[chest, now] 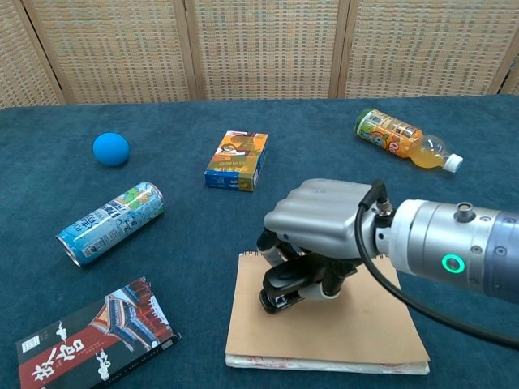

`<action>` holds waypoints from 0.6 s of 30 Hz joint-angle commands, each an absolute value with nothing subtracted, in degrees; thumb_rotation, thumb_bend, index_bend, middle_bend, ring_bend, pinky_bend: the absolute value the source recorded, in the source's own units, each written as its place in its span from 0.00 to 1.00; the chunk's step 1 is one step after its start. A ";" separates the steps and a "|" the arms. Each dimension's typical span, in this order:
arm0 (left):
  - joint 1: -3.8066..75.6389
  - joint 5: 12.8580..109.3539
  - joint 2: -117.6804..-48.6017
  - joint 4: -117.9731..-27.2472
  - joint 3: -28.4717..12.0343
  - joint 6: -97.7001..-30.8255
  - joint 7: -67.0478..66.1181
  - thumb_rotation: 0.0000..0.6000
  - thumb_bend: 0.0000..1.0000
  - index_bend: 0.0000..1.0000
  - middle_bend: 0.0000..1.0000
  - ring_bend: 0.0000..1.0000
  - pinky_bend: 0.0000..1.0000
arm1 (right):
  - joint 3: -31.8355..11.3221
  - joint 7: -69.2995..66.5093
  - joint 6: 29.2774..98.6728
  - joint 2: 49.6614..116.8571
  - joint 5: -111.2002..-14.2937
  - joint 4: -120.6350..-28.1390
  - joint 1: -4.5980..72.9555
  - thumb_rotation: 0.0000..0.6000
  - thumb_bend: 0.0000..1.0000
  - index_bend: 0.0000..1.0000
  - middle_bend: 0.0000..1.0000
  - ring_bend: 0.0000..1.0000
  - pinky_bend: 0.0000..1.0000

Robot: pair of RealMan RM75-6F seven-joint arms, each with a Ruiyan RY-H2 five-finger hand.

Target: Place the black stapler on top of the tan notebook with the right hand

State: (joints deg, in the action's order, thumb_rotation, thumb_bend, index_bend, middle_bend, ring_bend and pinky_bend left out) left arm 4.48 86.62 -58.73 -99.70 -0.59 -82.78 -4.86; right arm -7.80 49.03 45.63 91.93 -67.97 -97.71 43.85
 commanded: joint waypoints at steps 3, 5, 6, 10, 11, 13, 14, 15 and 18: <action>4.31 86.66 -58.48 -99.88 -0.65 -83.29 -4.36 1.00 0.00 0.00 0.00 0.00 0.00 | -5.86 50.08 44.61 90.28 -64.51 -99.20 45.49 1.00 0.01 0.09 0.07 0.05 0.22; 4.38 86.54 -58.47 -99.84 -0.66 -83.15 -4.37 1.00 0.00 0.00 0.00 0.00 0.00 | -5.69 50.01 45.29 89.48 -64.53 -100.39 45.80 1.00 0.00 0.02 0.01 0.00 0.15; 4.41 86.53 -58.46 -99.85 -0.63 -83.09 -4.37 1.00 0.00 0.00 0.00 0.00 0.00 | -5.65 49.65 45.79 89.07 -64.89 -101.04 45.81 1.00 0.00 0.01 0.00 0.00 0.14; 4.48 86.62 -58.49 -99.79 -0.59 -83.08 -4.39 1.00 0.00 0.00 0.00 0.00 0.00 | -5.03 48.83 48.14 86.25 -67.24 -104.36 45.59 1.00 0.00 0.01 0.00 0.00 0.14; 4.46 86.60 -58.47 -99.77 -0.57 -83.10 -4.35 1.00 0.00 0.00 0.00 0.00 0.00 | -4.79 48.76 48.76 85.24 -67.80 -105.39 45.41 1.00 0.00 0.01 0.00 0.00 0.14; 4.43 86.57 -58.44 -99.73 -0.58 -83.19 -4.30 1.00 0.00 0.00 0.00 0.00 0.00 | -4.14 48.43 50.53 82.44 -69.62 -108.00 44.70 1.00 0.00 0.01 0.00 0.00 0.14; 4.42 86.60 -58.43 -99.71 -0.58 -83.25 -4.27 1.00 0.00 0.00 0.00 0.00 0.00 | -3.78 48.12 51.52 81.03 -70.76 -109.05 44.19 1.00 0.00 0.01 0.00 0.00 0.14; 4.38 86.61 -58.42 -99.69 -0.56 -83.32 -4.21 1.00 0.00 0.00 0.00 0.00 0.00 | -3.24 47.51 53.06 79.01 -72.66 -110.17 43.34 1.00 0.00 0.01 0.00 0.00 0.14; 4.26 86.79 -58.34 -99.69 -0.46 -83.54 -3.97 1.00 0.00 0.00 0.00 0.00 0.00 | -1.73 44.36 57.75 74.31 -78.33 -110.76 40.48 1.00 0.00 0.01 0.00 0.00 0.11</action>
State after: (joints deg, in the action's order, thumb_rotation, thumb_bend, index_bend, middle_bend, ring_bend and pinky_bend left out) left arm 4.28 86.76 -58.35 -99.68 -0.47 -83.53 -4.00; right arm -3.29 47.06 53.78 78.33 -73.84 -109.37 43.03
